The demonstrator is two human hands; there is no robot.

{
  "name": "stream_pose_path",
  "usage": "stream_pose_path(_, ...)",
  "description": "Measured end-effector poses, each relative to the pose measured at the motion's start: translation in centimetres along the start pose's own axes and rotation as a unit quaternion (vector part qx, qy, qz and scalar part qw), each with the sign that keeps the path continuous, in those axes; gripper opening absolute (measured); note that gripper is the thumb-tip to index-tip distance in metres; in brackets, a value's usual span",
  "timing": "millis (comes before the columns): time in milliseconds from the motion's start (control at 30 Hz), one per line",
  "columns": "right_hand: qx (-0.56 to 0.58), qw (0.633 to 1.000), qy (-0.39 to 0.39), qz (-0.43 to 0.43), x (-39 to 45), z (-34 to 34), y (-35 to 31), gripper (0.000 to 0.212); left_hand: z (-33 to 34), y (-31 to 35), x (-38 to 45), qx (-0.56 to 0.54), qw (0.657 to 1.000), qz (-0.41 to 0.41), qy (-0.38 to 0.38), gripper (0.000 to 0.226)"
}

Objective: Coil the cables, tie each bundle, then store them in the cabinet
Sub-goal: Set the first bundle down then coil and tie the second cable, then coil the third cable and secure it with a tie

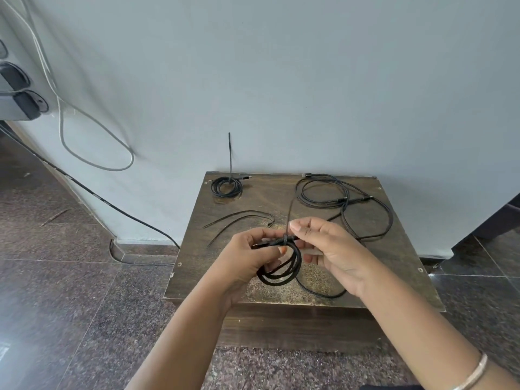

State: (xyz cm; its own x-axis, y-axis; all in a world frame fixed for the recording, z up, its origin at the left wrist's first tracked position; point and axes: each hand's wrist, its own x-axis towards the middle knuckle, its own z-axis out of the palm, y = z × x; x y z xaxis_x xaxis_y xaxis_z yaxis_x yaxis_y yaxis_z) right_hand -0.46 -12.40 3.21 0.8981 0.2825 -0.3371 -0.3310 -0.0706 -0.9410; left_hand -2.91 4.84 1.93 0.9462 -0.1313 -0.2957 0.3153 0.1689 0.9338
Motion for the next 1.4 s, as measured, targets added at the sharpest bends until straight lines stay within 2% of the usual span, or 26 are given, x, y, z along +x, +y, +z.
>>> stream_pose_path(100, 0.009, 1.000, -0.026, 0.012, -0.2, 0.1, 0.1, 0.044, -0.3, 0.3, 0.3, -0.066, 0.998, -0.001, 0.022, 0.025)
stream_pose_path(300, 0.048, 0.999, -0.006, 0.010, -0.2, 1.1, 0.3, 0.038, -0.3, 0.4, 0.9, -0.147, 0.988, 0.003, 0.051, 0.022)
stream_pose_path(400, 0.080, 0.996, 0.046, 0.008, 0.4, 2.1, 0.3, 0.032, -0.3, 0.4, 1.2, -0.161, 0.985, 0.007, 0.068, 0.026)
stream_pose_path(567, 0.123, 0.985, 0.123, 0.016, 3.2, 2.8, -0.5, 0.026, -0.8, 0.5, 1.8, -0.195, 0.969, 0.021, 0.150, 0.051)
stream_pose_path(667, 0.157, 0.973, 0.166, 0.018, 7.0, 3.1, -1.7, 0.022, -1.3, 0.7, 2.1, -0.203, 0.962, 0.023, 0.179, 0.052)
stream_pose_path(900, 0.203, 0.945, 0.253, 0.029, 14.9, 3.7, -3.0, 0.016, -2.1, 0.3, 2.6, -0.197, 0.966, 0.004, 0.169, 0.046)
stream_pose_path(1067, 0.152, 0.957, 0.240, 0.065, 16.6, 4.0, -2.4, 0.031, -2.3, 0.2, 2.9, -0.188, 0.967, -0.005, 0.173, 0.043)
stream_pose_path(1267, 0.122, 0.964, 0.227, 0.058, 16.0, 3.7, -2.6, 0.032, -2.3, 0.2, 2.9, -0.179, 0.969, -0.009, 0.173, 0.037)
stream_pose_path(1400, 0.095, 0.974, 0.197, 0.061, 14.4, 2.7, -3.5, 0.022, -2.3, 0.2, 2.7, -0.162, 0.974, -0.016, 0.160, 0.032)
